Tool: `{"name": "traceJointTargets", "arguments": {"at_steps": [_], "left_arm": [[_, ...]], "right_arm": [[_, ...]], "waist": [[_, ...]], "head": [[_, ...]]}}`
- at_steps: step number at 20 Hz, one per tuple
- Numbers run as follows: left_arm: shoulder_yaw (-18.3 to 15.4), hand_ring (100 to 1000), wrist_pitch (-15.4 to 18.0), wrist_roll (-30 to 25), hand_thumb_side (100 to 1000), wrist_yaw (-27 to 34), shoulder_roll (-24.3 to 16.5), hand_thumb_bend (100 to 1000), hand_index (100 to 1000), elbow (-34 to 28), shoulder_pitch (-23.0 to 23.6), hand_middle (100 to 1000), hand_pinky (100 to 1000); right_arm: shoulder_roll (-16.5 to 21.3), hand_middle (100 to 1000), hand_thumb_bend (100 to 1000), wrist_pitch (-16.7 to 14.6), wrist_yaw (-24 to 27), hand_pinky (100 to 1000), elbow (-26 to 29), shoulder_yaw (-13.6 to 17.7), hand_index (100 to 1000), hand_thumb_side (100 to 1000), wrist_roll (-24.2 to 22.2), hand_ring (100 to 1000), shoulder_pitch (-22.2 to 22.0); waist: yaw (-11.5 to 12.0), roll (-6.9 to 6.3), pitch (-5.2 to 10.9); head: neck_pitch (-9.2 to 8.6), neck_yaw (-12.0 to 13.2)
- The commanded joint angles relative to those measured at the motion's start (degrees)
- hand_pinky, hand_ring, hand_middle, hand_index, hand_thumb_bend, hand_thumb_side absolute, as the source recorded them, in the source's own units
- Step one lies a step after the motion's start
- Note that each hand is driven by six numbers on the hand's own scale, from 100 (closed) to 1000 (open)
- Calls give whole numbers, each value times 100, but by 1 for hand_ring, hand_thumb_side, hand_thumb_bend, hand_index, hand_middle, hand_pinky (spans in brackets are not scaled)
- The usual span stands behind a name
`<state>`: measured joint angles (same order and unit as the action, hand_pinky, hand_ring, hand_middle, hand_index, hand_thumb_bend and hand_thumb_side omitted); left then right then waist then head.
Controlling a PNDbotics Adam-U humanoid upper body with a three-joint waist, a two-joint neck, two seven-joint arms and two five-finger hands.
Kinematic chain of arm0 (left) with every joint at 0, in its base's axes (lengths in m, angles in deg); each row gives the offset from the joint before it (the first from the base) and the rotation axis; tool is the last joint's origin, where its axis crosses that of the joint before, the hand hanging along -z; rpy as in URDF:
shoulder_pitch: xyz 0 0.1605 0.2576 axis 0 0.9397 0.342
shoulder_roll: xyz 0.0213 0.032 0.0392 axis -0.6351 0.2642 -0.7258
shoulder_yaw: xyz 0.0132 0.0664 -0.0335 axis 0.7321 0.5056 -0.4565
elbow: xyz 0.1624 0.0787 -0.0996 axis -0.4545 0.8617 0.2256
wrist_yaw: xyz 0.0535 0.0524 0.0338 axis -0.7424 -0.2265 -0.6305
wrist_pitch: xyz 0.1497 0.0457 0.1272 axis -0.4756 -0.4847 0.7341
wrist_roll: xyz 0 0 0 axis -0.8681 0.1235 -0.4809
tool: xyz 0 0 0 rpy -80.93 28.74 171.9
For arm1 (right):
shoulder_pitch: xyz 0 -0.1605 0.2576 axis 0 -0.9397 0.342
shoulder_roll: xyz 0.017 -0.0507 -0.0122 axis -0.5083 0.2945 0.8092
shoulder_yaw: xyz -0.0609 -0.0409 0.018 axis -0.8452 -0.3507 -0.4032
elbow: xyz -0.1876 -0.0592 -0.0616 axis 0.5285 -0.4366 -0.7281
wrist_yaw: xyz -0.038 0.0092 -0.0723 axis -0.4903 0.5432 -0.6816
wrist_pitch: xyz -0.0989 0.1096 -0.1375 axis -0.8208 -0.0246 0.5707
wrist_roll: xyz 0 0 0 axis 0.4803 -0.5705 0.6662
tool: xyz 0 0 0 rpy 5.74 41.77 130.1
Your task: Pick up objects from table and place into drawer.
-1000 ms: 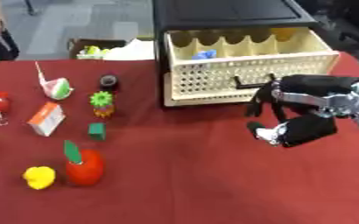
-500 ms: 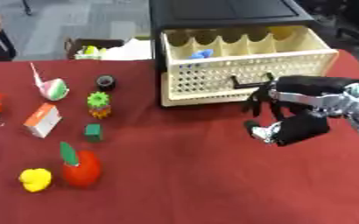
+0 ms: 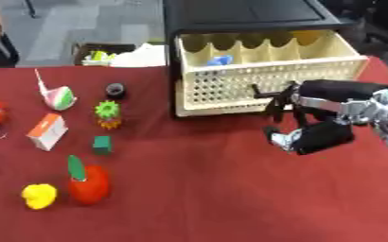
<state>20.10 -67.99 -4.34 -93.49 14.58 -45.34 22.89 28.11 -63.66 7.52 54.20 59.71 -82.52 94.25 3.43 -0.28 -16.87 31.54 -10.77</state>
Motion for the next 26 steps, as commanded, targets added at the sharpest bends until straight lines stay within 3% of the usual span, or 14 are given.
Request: {"name": "traceJointTargets", "arguments": {"at_steps": [1,26], "left_arm": [[-53,583,1,21,823,33,-46,100,766,-98,-30,594,469],[-88,584,50,54,828,96,26,100,744,-98,22,592,468]], "right_arm": [[96,670,100,142,-138,127,29,125,831,731,-34,455,77],[-259,694,100,22,-329,128,-936,-16,844,720,-8,456,506]], "waist": [[11,8,79],[154,84,-2]], "head": [[-90,-11],[-176,-5]]}}
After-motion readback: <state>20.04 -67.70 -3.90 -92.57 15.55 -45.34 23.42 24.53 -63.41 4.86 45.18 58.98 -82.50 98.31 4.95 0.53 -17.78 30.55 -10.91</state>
